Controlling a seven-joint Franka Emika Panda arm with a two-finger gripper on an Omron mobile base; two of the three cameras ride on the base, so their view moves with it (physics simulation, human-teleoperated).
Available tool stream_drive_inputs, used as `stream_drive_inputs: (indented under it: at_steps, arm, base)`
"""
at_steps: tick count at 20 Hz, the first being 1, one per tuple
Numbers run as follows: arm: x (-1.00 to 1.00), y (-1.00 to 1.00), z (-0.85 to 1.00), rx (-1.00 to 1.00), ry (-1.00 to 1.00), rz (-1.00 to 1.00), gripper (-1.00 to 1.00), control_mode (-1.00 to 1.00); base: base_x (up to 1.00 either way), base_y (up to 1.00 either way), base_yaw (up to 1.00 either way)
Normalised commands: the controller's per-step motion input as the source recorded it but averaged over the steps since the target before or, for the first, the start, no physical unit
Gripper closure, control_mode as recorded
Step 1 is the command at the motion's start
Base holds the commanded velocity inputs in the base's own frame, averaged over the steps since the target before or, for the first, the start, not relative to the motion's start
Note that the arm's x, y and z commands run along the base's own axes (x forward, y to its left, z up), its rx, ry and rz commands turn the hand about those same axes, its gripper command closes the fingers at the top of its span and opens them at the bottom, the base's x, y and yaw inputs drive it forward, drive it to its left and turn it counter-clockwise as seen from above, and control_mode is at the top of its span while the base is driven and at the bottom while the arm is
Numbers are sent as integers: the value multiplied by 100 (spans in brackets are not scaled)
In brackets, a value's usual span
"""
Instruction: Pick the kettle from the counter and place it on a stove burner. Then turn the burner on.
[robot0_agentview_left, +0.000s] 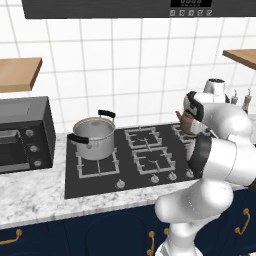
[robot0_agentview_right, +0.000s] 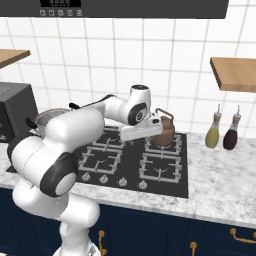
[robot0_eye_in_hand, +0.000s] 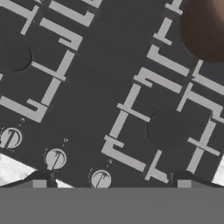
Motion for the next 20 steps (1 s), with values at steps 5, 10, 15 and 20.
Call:
stream_drive_inputs:
  at_steps: [5, 10, 15, 20]
  arm:
    - [2, 23, -20, 2, 5, 0, -100, -100]
    - [1, 4, -20, 3, 25, 0, -100, -100]
    - [-1, 1, -25, 0, 22, 0, -100, -100]
    - [1, -4, -17, 0, 9, 3, -100, -100]
  base:
    - [0, 0, 0]
    - [0, 0, 0]
    - [0, 0, 0]
    - [0, 0, 0]
